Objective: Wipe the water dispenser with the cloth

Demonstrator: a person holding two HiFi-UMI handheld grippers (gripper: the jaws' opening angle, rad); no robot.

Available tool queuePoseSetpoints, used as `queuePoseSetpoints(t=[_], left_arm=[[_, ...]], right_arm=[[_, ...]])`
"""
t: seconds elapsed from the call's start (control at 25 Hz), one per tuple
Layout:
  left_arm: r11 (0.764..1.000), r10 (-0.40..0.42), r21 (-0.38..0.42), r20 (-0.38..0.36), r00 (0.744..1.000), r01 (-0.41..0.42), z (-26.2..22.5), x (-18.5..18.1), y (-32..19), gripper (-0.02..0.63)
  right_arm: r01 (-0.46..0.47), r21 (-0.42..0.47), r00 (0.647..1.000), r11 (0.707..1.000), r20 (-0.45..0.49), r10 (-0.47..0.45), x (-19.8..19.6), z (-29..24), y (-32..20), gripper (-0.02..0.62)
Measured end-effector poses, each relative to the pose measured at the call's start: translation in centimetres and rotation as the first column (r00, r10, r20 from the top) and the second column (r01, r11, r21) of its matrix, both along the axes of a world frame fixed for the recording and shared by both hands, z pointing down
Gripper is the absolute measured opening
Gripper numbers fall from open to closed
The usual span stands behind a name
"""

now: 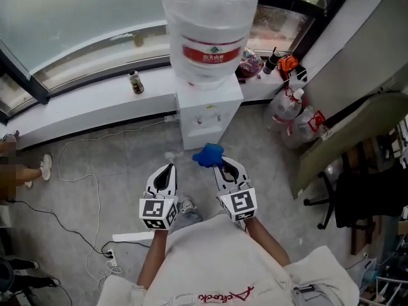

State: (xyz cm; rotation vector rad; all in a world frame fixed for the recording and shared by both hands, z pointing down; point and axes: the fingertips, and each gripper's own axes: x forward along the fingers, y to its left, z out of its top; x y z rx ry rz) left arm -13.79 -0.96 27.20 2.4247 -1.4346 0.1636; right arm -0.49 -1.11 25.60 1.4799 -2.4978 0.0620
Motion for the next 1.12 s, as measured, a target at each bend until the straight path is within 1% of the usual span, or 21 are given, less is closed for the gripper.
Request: queuePoseSetpoints(t=[0.2,0.4,0.6,0.8,1.0,1.12], left_arm=[[1.000,0.002,-0.028,0.014,1.000,-0.001,1.4,-0.5,-2.5,0.012],[0.999,-0.015,-0.041,0.030,0.999,0.016,2.1,-0.2,-4.6,0.012],[0.999,-0.027,-0.039,0.047,0.999,0.029,3.2,0.7,-6.2,0.012],[0.996,-0.044,-0.071,0.046,0.998,0.047,6.5,1.0,-5.0,0.012],[0.991,-0.060,-0.115,0.034,0.998,0.064,11.1,1.0,-4.3,0.012],[0.990,-0.069,-0.121,0.025,0.997,0.071,13.7,0.9,-4.8,0.012]], right_arm=[[-0.004,-0.004,1.000,1.000,-0.002,0.004,-0.5,0.3,-3.3,0.041],[0.028,-0.031,0.999,0.999,0.017,-0.027,-0.5,0.9,-5.6,0.041],[0.065,-0.043,0.998,0.997,0.019,-0.064,0.1,2.8,-7.8,0.041],[0.069,-0.074,0.998,0.995,0.006,-0.069,0.7,6.4,-8.0,0.041],[0.080,-0.131,0.997,0.988,-0.003,-0.081,0.4,11.8,-7.6,0.041],[0.105,-0.122,0.994,0.987,0.001,-0.106,-0.4,14.6,-8.0,0.041]])
